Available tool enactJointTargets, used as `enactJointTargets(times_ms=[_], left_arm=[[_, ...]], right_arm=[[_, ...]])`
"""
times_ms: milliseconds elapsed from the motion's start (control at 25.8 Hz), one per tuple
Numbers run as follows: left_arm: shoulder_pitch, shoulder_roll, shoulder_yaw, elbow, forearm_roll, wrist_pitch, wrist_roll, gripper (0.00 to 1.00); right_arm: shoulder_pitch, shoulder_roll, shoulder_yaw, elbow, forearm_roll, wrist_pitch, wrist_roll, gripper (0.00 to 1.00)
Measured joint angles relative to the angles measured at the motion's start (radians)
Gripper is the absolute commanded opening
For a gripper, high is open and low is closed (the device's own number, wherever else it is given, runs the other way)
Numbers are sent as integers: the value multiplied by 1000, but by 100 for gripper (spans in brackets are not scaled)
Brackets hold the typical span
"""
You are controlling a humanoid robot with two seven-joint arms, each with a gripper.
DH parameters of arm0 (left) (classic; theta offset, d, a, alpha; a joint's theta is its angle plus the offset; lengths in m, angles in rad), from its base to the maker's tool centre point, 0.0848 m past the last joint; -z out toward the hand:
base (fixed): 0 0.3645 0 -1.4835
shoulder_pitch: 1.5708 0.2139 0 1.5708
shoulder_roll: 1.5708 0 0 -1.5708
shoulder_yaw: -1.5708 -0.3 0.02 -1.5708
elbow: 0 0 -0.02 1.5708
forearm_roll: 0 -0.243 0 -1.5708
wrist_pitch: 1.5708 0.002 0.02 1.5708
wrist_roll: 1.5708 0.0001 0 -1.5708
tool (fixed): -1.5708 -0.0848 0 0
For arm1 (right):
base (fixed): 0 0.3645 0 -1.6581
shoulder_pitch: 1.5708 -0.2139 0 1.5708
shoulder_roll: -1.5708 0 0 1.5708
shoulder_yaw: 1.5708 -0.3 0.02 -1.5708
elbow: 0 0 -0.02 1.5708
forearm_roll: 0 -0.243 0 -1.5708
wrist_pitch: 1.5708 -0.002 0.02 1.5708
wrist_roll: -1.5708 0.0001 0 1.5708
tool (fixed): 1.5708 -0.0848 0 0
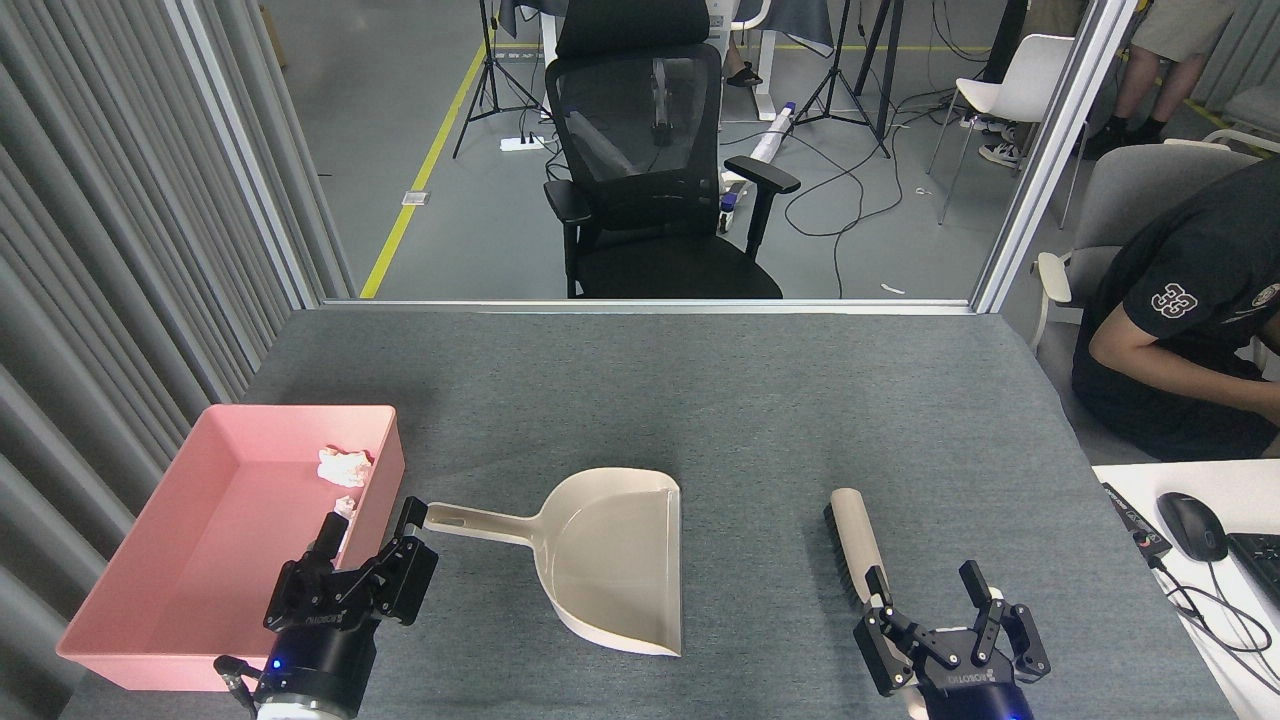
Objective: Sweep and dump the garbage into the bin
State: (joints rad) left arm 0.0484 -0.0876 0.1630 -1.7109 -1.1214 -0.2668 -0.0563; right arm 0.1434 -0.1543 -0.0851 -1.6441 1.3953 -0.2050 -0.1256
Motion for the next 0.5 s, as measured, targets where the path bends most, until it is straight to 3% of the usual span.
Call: enactJointTargets(times_ms=[232, 503], left_arm=[[70, 26, 4, -14, -128, -49, 105, 99], [125, 37, 4, -16, -136, -84, 112, 99]], right_arm=[[-90, 5, 23, 29, 25, 68, 1, 98], [-103, 58, 108, 86, 152, 92, 7, 98]])
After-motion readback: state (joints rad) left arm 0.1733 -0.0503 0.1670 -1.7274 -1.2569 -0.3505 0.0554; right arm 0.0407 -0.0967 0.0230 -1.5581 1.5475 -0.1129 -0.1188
